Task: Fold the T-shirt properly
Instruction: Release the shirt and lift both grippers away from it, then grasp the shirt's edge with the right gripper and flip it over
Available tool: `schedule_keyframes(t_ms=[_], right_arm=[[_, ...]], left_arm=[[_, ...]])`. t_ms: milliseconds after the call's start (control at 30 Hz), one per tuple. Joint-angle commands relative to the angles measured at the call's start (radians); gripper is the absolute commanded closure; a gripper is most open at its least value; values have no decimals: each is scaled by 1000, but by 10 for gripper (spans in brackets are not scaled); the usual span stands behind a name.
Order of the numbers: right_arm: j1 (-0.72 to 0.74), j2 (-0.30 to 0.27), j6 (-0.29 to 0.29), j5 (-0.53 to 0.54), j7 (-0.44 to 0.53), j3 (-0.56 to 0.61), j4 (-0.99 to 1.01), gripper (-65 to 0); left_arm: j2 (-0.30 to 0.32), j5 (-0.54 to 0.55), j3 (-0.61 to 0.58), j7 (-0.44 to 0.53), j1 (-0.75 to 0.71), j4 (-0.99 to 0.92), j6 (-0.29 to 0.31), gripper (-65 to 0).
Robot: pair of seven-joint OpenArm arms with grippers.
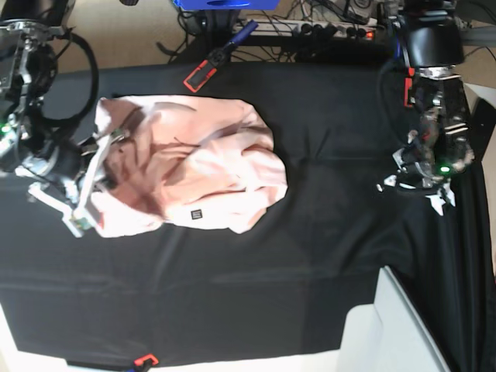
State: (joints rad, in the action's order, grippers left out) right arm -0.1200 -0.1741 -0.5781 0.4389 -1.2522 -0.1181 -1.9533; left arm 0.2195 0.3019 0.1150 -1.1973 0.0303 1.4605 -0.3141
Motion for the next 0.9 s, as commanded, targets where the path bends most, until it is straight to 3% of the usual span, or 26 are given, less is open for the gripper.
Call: schedule_keyframes(t_ms=[0, 100, 467, 767, 867], right_arm=[[9, 5, -3, 13, 15, 11, -18, 0], [-11, 40, -3, 13, 15, 56, -18, 0], [-13, 140, -3, 8, 16, 260, -13, 0], [-8, 146, -3, 7, 27, 268, 45, 0], [3, 156, -3, 7, 27, 271, 48, 0]], left_arm=[[-1, -30, 1, 4, 16, 13, 3, 0], [-29, -85, 1, 4, 18, -10, 5, 0], [-50, -83, 1, 6, 16, -19, 5, 0], [-52, -82, 1, 6, -17, -14, 8, 0], [-59, -82, 1, 6, -22, -11, 95, 0]])
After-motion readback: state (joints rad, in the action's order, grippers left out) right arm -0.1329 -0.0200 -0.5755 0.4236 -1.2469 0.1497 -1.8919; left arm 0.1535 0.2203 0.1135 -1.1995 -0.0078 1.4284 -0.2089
